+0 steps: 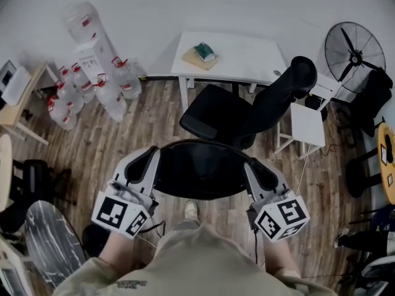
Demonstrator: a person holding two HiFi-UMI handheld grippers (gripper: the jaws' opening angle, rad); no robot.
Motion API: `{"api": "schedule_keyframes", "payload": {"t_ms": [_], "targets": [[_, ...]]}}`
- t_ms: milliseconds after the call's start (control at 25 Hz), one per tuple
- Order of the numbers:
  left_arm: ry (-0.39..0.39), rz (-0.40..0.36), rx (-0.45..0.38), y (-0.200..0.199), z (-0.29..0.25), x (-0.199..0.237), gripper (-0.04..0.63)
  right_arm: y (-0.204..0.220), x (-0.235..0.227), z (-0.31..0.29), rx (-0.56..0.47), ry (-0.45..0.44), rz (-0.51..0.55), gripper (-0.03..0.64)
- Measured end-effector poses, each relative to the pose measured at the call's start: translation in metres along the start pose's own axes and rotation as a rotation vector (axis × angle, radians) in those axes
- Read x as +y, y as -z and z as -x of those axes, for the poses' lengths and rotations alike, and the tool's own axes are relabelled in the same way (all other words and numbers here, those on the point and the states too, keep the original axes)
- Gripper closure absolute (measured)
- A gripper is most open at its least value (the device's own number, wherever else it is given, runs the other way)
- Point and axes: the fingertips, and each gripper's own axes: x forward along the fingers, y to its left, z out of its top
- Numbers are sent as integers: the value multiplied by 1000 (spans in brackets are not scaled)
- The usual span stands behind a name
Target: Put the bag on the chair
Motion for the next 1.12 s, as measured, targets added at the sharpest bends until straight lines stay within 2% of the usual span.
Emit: {"api": "schedule_keyframes", "payload": {"t_ms": [200,480,760,1120], "targets": [[31,2,-2,-1,-36,53,568,-9,-7,-60,4,29,-34,528],[44,29,-9,5,-76,106,568,-17,-17,-120,3,66,-46,526],[63,22,-27,2,-103,131,568,-29,-28,-151,-20,90,-15,526],[81,24,-57,-1,-163,145,568,-50,-69,-181,-61,137,36,526]]}}
